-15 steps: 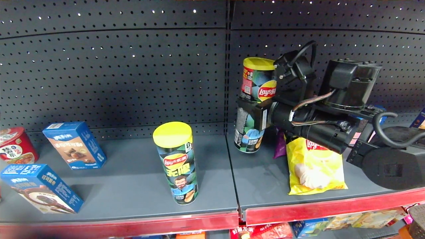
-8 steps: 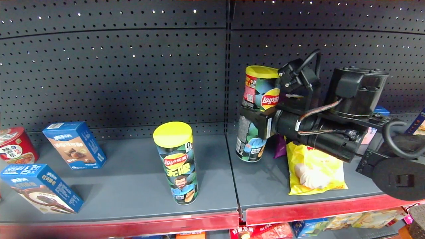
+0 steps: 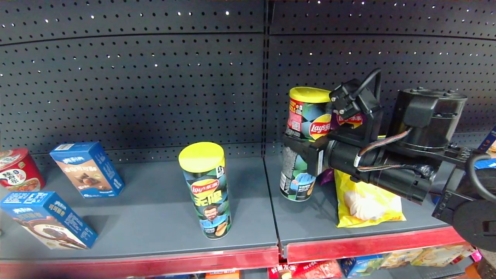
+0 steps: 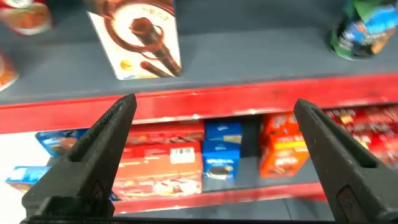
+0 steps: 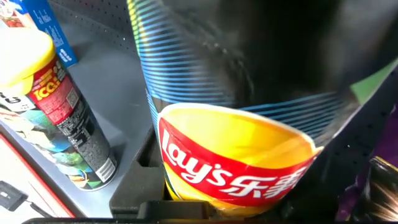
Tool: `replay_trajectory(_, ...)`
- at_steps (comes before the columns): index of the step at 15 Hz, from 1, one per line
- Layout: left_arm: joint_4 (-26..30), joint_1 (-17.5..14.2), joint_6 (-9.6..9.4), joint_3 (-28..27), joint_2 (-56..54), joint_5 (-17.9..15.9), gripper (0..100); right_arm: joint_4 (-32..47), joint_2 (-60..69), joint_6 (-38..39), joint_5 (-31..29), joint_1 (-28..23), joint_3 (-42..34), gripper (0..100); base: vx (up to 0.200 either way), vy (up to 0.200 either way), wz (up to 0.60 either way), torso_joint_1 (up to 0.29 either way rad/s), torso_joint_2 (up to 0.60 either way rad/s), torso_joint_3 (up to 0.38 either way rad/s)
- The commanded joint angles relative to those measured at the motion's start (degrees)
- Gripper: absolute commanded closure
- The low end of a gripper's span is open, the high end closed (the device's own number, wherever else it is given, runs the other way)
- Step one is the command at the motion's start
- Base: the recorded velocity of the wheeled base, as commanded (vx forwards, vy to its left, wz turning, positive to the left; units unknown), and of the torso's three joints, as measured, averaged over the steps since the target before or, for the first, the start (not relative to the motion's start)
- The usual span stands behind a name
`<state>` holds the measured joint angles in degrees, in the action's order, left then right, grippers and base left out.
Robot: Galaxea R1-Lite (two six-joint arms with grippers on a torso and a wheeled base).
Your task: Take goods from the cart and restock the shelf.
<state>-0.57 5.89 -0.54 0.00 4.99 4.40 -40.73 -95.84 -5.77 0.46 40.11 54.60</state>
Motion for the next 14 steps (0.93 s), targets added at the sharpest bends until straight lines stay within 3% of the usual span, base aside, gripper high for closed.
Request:
replay_trajectory(1, 0.66, 0.09, -0.43, 0.0, 0.2, -5.89, 0, -0.05, 1.1, -0.03, 0.06, -0.29, -0.29, 100, 0.0, 0.0, 0.0, 0.0, 0.0, 0.0)
replay_trajectory(2, 0.75, 0.26, -1.84, 0.0, 0.2, -5.98, 0, -0.14, 1.1, -0.03, 0.15, -0.38, -0.11, 100, 0.0, 0.0, 0.0, 0.0, 0.0, 0.0)
replay_trajectory(3, 0.75, 0.18, -1.92, 0.0, 0.2, -6.16, 0, -0.05, 1.01, -0.03, 0.24, -0.38, -0.11, 100, 0.0, 0.0, 0.0, 0.0, 0.0, 0.0)
replay_trajectory(5, 0.75, 0.18, -1.13, 0.0, 0.2, -5.89, 0, -0.14, 0.57, -0.03, 0.42, -0.29, 0.24, 100, 0.0, 0.0, 0.0, 0.0, 0.0, 0.0)
replay_trajectory(14, 0.75, 0.18, -1.22, 0.0, 0.29, -5.89, 0, 0.21, -4.53, 0.23, 0.68, -1.61, 5.69, 100, 0.0, 0.0, 0.0, 0.0, 0.0, 0.0)
